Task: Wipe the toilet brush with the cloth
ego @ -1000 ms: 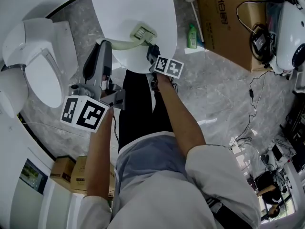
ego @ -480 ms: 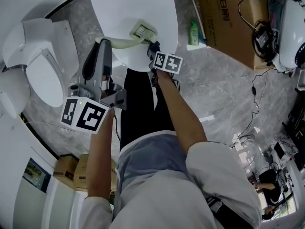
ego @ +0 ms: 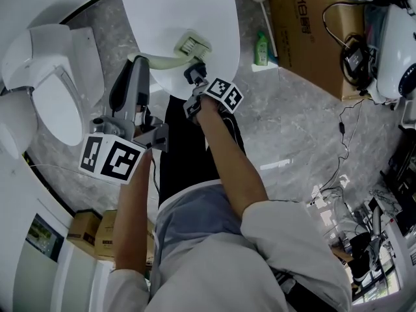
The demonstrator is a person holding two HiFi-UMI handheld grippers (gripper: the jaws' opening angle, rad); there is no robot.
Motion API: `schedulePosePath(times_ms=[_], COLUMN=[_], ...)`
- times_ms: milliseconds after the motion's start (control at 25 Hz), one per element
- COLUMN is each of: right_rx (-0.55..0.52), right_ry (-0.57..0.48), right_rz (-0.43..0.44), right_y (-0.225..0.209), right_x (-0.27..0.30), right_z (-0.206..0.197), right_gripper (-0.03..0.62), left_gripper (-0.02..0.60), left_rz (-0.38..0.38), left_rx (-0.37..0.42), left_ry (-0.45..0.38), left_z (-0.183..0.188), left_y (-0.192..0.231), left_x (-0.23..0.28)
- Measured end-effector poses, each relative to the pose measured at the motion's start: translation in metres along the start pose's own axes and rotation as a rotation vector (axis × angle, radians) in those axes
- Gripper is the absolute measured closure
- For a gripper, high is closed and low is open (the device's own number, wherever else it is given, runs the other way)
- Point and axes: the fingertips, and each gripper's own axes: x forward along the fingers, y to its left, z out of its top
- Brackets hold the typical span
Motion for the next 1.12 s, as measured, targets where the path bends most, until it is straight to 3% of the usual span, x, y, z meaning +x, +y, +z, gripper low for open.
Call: schedulePosePath(times_ms=[120, 360, 560, 680, 1120], right_rx=[0.208, 0.517, 0.679, 0.688, 0.532], right_ry=[-0.046, -0.129, -0.202, -0.218, -0.149], right_rz=[0.108, 0.250, 0.367, 0.408, 0.475], right_y=[0.008, 0.023, 0.042, 0.047, 0.061], right_x=[0.005, 0.029, 0.040, 0.035, 0.003], right_z=[-0.006, -0.024, -0.021, -0.023, -0.027], right_gripper=[0.510, 0.511, 0.514, 0.516, 0.516], left_gripper=[0.581, 0.581, 0.581, 0.581, 0.581], left_rz=[0.001, 0.007, 0.007, 0.005, 0.002], left_rx=[-0.006, -0.001, 0.013, 0.016, 0.009], left_ry=[-0.002, 0.009, 0.025, 0.027, 0.018], left_z=[-0.001, 0.000, -0.003, -0.003, -0.002], left_y=[-0.001, 0.001, 0.000, 0.002, 0.004], left_x=[0.001, -0.002, -0.003, -0.004, -0.007])
